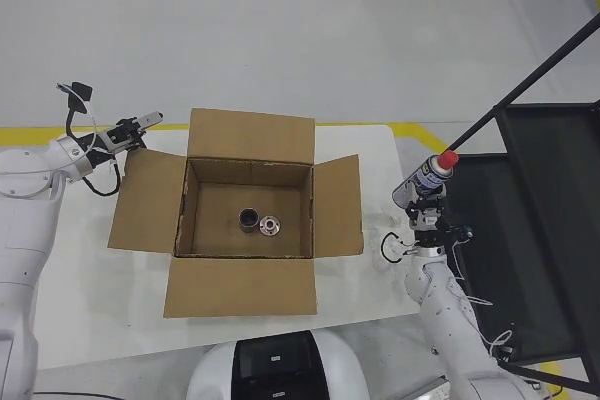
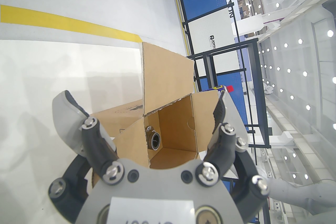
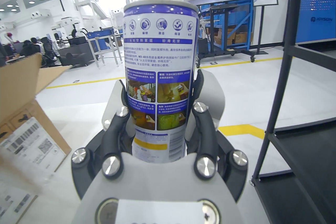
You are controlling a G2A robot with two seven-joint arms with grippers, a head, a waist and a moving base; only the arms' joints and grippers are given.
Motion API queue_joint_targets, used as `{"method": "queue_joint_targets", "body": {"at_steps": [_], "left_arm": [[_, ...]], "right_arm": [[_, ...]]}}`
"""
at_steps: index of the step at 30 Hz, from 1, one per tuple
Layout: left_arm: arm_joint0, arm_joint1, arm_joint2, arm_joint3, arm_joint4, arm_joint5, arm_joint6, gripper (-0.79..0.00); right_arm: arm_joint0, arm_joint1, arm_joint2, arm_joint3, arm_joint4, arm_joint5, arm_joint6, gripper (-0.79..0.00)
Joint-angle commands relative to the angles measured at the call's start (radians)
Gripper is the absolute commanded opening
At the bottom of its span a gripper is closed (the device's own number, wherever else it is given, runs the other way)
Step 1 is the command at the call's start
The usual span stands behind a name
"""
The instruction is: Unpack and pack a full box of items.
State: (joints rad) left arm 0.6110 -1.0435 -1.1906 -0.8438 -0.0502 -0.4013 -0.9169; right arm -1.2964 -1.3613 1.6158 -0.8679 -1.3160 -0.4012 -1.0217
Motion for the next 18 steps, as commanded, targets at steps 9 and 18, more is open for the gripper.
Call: {"method": "queue_joint_targets", "body": {"at_steps": [9, 18], "left_arm": [[0.0, 0.0, 0.0, 0.0, -0.001, 0.0, 0.0, 0.0], [0.0, 0.0, 0.0, 0.0, -0.001, 0.0, 0.0, 0.0]], "right_arm": [[-0.219, 0.015, 0.011, -0.264, -0.021, -0.021, 0.095, -0.785], [-0.17, 0.005, -0.05, -0.063, -0.06, 0.047, -0.108, -0.785]]}}
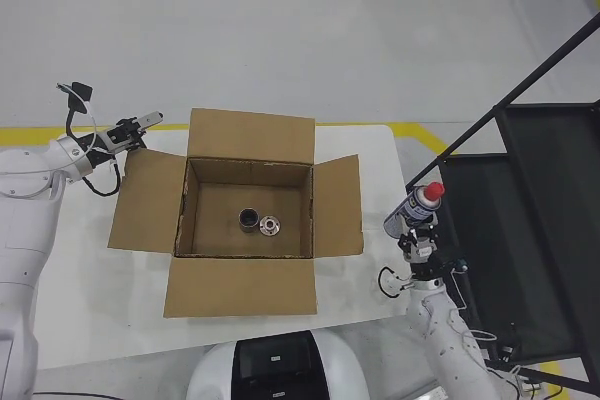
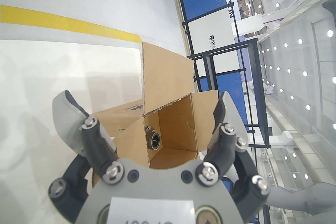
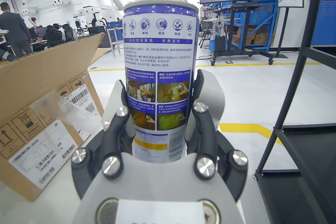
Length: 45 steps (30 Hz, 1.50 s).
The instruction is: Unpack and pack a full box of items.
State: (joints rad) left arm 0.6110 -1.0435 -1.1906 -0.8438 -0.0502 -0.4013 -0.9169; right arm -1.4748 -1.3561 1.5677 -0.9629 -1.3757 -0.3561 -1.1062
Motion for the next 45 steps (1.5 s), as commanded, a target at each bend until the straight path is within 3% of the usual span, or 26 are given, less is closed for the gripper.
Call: {"method": "queue_joint_targets", "body": {"at_steps": [1, 13, 27, 33, 45], "left_arm": [[0.0, 0.0, 0.0, 0.0, -0.001, 0.0, 0.0, 0.0], [0.0, 0.0, 0.0, 0.0, -0.001, 0.0, 0.0, 0.0], [0.0, 0.0, 0.0, 0.0, -0.001, 0.0, 0.0, 0.0], [0.0, 0.0, 0.0, 0.0, -0.001, 0.0, 0.0, 0.0], [0.0, 0.0, 0.0, 0.0, -0.001, 0.0, 0.0, 0.0]], "right_arm": [[0.015, 0.0, -0.004, 0.059, -0.002, 0.002, -0.044, -0.785], [0.046, 0.0, -0.064, 0.251, -0.06, -0.027, -0.185, -0.785], [0.048, 0.0, -0.065, 0.255, -0.061, -0.026, -0.186, -0.785], [0.043, -0.008, -0.094, 0.235, -0.064, 0.056, -0.125, -0.785], [0.123, -0.017, -0.115, 0.373, -0.04, 0.146, -0.167, -0.785]]}}
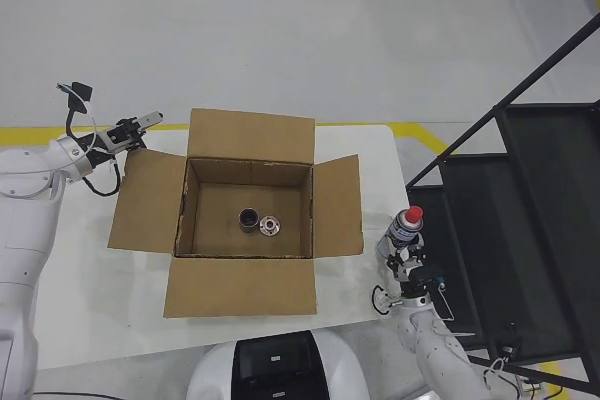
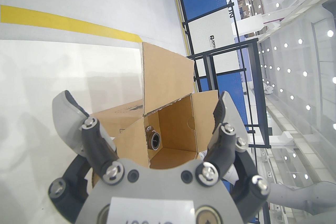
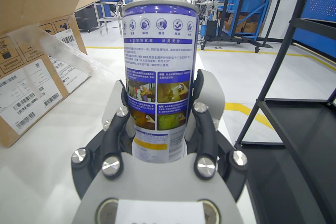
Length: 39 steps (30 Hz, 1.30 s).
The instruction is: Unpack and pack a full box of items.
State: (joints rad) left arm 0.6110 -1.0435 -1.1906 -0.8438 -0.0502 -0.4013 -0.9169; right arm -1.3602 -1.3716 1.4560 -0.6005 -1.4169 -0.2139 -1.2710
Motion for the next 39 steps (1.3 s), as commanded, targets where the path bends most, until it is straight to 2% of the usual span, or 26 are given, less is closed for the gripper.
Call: {"method": "queue_joint_targets", "body": {"at_steps": [1, 15, 27, 28, 29, 30, 39], "left_arm": [[0.0, 0.0, 0.0, 0.0, -0.001, 0.0, 0.0, 0.0], [0.0, 0.0, 0.0, 0.0, -0.001, 0.0, 0.0, 0.0], [0.0, 0.0, 0.0, 0.0, -0.001, 0.0, 0.0, 0.0], [0.0, 0.0, 0.0, 0.0, -0.001, 0.0, 0.0, 0.0], [0.0, 0.0, 0.0, 0.0, -0.001, 0.0, 0.0, 0.0], [0.0, 0.0, 0.0, 0.0, -0.001, 0.0, 0.0, 0.0], [0.0, 0.0, 0.0, 0.0, -0.001, 0.0, 0.0, 0.0]], "right_arm": [[0.017, -0.003, -0.007, 0.022, 0.006, 0.001, -0.005, -0.785], [0.12, -0.027, -0.051, 0.167, 0.044, 0.056, 0.008, -0.785], [0.117, -0.03, -0.072, 0.224, 0.048, 0.053, -0.041, -0.785], [0.116, -0.031, -0.074, 0.225, 0.048, 0.054, -0.044, -0.711], [0.114, -0.031, -0.076, 0.224, 0.046, 0.055, -0.046, -0.317], [0.113, -0.031, -0.079, 0.224, 0.044, 0.054, -0.045, 0.0], [0.107, -0.032, -0.093, 0.207, 0.044, 0.057, -0.047, 0.0]]}}
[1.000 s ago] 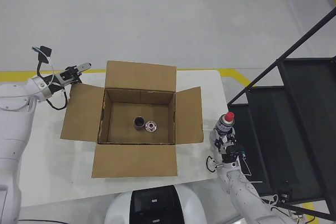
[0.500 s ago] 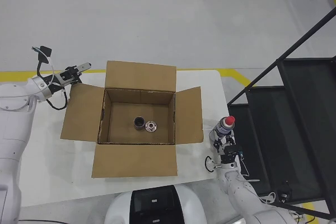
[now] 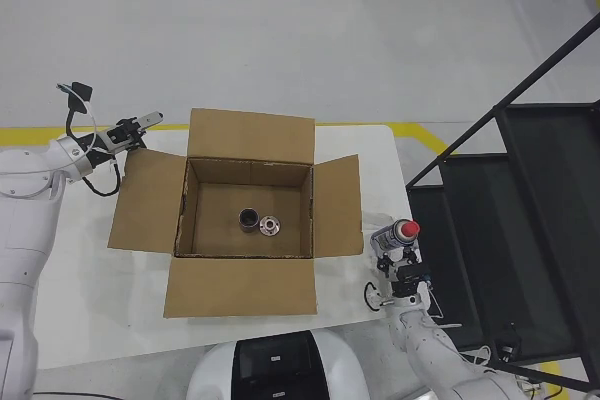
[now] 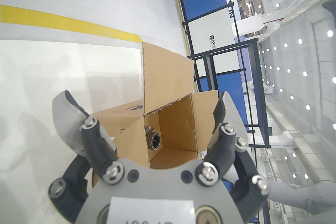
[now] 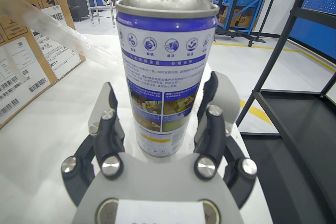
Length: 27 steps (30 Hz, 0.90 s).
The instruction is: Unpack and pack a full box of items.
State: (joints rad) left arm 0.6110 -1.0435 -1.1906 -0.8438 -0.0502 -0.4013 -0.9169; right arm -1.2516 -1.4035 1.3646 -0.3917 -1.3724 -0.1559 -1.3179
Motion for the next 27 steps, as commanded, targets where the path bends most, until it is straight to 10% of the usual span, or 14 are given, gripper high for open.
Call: {"method": "queue_joint_targets", "body": {"at_steps": [1, 27], "left_arm": [[0.0, 0.0, 0.0, 0.0, -0.001, 0.0, 0.0, 0.0], [0.0, 0.0, 0.0, 0.0, -0.001, 0.0, 0.0, 0.0]], "right_arm": [[-0.003, 0.0, -0.003, -0.005, -0.001, -0.005, 0.001, 0.0], [-0.154, 0.067, -0.063, -0.208, -0.2, -0.21, 0.155, 0.0]]}}
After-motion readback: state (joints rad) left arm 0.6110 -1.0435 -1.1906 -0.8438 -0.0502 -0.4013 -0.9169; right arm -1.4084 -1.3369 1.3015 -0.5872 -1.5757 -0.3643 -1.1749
